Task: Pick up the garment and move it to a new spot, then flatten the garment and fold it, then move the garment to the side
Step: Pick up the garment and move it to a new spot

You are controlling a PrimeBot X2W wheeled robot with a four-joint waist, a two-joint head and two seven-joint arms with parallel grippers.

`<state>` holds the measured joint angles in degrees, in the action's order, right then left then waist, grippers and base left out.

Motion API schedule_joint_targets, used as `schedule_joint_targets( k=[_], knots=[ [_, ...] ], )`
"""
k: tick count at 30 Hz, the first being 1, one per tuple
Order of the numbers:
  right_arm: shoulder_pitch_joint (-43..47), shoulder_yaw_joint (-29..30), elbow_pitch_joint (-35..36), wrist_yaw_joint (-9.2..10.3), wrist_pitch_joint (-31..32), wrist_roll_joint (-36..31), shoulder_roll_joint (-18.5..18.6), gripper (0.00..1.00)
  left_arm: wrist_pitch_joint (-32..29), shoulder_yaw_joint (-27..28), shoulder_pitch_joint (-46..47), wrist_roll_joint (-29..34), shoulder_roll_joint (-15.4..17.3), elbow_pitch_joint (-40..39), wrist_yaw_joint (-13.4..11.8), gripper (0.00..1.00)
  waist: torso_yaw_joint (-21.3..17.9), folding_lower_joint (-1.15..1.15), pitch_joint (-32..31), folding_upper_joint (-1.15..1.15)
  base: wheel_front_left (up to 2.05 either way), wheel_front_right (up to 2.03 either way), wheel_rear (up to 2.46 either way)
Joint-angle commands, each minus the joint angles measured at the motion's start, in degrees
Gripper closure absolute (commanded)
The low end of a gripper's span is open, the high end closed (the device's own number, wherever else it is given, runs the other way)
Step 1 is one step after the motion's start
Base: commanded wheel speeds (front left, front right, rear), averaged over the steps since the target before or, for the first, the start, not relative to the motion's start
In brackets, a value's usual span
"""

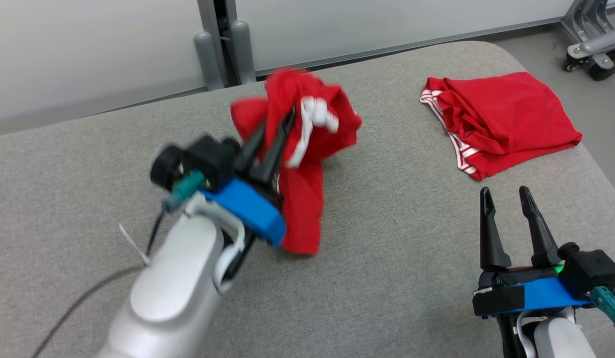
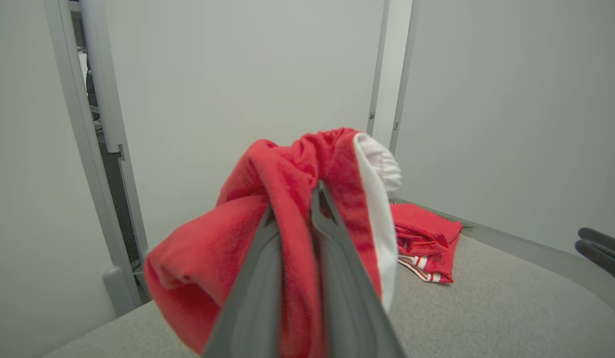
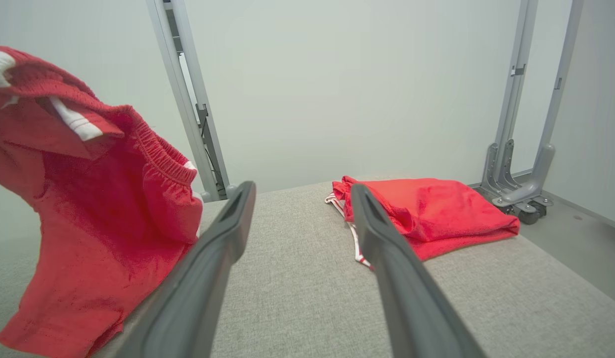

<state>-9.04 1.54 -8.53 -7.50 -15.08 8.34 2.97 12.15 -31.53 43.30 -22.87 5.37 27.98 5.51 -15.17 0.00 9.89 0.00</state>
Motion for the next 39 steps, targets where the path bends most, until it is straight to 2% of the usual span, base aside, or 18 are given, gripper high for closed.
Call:
schedule_joint_targets(
  k=[1,7,11,12,13,14,20,31,34,39],
  knots=[
    [0.81,0.31,0.16,0.02,-0.06,-0.22,-0.15,0.0,0.51,-0.92,-3.68,-0.32,-0.14,0.28,-0.45,1.0,0.53,0.0,-0.23,0.0,0.0,0.0,0.0],
    [1.41,0.6,-0.38,0.02,-0.07,-0.65,-0.14,0.0,1.18,-4.85,-13.62,-0.77,-0.91,0.84,-0.88,1.0,2.33,0.0,-0.77,0.0,0.0,0.0,0.0],
    [1.64,0.38,-0.88,0.02,-0.07,-0.62,-0.12,0.0,1.46,-6.92,-17.12,-1.18,-1.46,1.02,-0.92,1.0,3.36,0.0,-1.21,0.0,0.0,0.0,0.0],
    [1.71,0.15,-1.11,0.02,-0.07,-0.65,-0.13,0.0,1.61,-7.58,-17.87,-1.04,-1.62,1.09,-1.06,0.91,3.69,0.0,-1.49,0.0,0.0,0.0,0.0],
    [1.79,0.05,-1.35,0.02,-0.07,-0.72,-0.13,0.0,1.77,-8.08,-18.35,-0.94,-1.76,0.99,-1.31,0.09,4.01,0.0,-1.78,0.0,0.0,0.0,0.0],
    [1.86,0.07,-1.57,0.02,-0.06,-0.73,-0.12,0.0,2.03,-8.36,-18.67,-0.72,-1.85,0.81,-1.8,0.0,4.33,0.0,-2.11,0.0,0.0,0.0,0.0],
    [2.9,0.43,-2.67,0.02,-0.06,-1.24,-0.12,0.0,3.06,-6.02,-19.64,0.2,-1.79,-1.99,-5.09,0.0,6.43,0.0,-4.92,0.0,0.0,0.0,0.0],
    [5.44,0.62,-3.66,0.02,-0.05,-1.67,-0.1,0.0,3.07,10.02,-28.48,3.07,4.33,-12.79,-9.97,0.0,9.89,0.0,-9.07,0.0,0.0,0.0,0.0],
    [5.92,0.65,-3.65,0.02,-0.04,-1.76,-0.1,0.0,3.07,14.49,-31.93,4.06,5.17,-14.91,-10.55,0.0,10.71,0.0,-9.64,0.0,0.0,0.0,0.0],
    [7.38,0.26,-3.94,0.02,-0.04,-2.1,-0.1,0.0,3.07,20.42,-37.35,5.81,5.16,-16.49,-9.77,0.0,12.05,0.0,-10.28,0.0,0.0,0.0,0.0]
  ],
)
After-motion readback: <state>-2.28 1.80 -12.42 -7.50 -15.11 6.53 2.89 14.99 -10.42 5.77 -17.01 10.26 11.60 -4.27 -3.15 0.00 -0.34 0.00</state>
